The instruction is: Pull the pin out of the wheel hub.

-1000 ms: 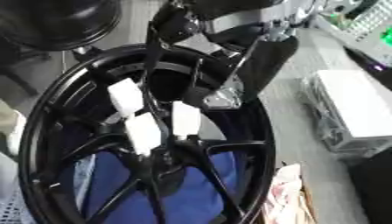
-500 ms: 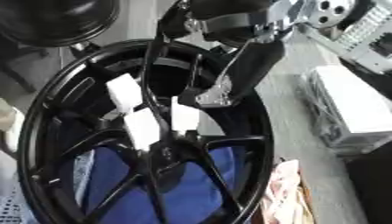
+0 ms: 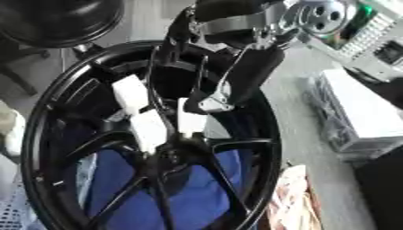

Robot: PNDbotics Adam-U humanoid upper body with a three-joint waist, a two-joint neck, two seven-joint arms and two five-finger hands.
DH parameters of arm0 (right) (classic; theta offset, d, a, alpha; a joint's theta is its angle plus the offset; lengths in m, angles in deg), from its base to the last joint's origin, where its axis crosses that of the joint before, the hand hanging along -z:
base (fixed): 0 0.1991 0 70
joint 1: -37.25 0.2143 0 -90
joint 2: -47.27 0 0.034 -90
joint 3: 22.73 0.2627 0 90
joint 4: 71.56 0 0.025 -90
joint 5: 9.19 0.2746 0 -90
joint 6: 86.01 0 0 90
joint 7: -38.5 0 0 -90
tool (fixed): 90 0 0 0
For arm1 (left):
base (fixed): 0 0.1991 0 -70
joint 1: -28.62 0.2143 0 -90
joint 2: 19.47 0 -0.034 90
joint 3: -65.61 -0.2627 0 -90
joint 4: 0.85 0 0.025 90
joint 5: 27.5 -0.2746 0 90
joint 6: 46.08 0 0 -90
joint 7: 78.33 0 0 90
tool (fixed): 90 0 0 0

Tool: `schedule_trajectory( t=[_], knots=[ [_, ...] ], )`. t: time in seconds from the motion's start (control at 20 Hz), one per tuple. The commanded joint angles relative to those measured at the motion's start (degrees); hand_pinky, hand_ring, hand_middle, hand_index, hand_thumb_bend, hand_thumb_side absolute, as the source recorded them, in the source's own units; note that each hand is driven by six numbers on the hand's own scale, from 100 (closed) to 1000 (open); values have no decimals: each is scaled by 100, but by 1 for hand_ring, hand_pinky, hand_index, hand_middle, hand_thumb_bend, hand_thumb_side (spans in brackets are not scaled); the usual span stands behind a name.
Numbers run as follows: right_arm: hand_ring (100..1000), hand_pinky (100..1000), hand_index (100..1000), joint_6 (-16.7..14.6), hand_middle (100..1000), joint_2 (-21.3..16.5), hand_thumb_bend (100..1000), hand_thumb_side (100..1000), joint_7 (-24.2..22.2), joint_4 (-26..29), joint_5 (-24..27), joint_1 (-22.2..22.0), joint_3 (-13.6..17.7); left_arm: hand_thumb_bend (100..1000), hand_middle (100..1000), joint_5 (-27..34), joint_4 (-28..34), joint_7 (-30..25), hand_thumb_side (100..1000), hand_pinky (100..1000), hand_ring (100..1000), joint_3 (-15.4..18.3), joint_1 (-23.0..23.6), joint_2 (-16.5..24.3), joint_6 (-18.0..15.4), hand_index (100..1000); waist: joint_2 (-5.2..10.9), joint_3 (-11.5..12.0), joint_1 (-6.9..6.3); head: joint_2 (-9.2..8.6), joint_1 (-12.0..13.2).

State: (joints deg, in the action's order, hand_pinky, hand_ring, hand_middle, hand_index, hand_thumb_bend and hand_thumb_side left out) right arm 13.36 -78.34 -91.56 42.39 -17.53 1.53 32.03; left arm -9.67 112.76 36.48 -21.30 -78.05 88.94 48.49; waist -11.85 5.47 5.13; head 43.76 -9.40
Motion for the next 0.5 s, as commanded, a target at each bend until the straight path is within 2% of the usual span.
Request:
schedule_trajectory(
  t=[0.05,0.5],
  knots=[
    [837,839,846,141,749,-30,324,480,30,64,-35,-4,17,265,779,-2,99,11,821,767,748,57,-41,172,15,738,106,5,-47,36,-2],
    [856,844,855,361,768,-11,317,476,264,64,-366,-470,56,260,779,8,99,6,829,767,749,51,-40,126,20,737,38,0,-95,36,-42]
  ],
)
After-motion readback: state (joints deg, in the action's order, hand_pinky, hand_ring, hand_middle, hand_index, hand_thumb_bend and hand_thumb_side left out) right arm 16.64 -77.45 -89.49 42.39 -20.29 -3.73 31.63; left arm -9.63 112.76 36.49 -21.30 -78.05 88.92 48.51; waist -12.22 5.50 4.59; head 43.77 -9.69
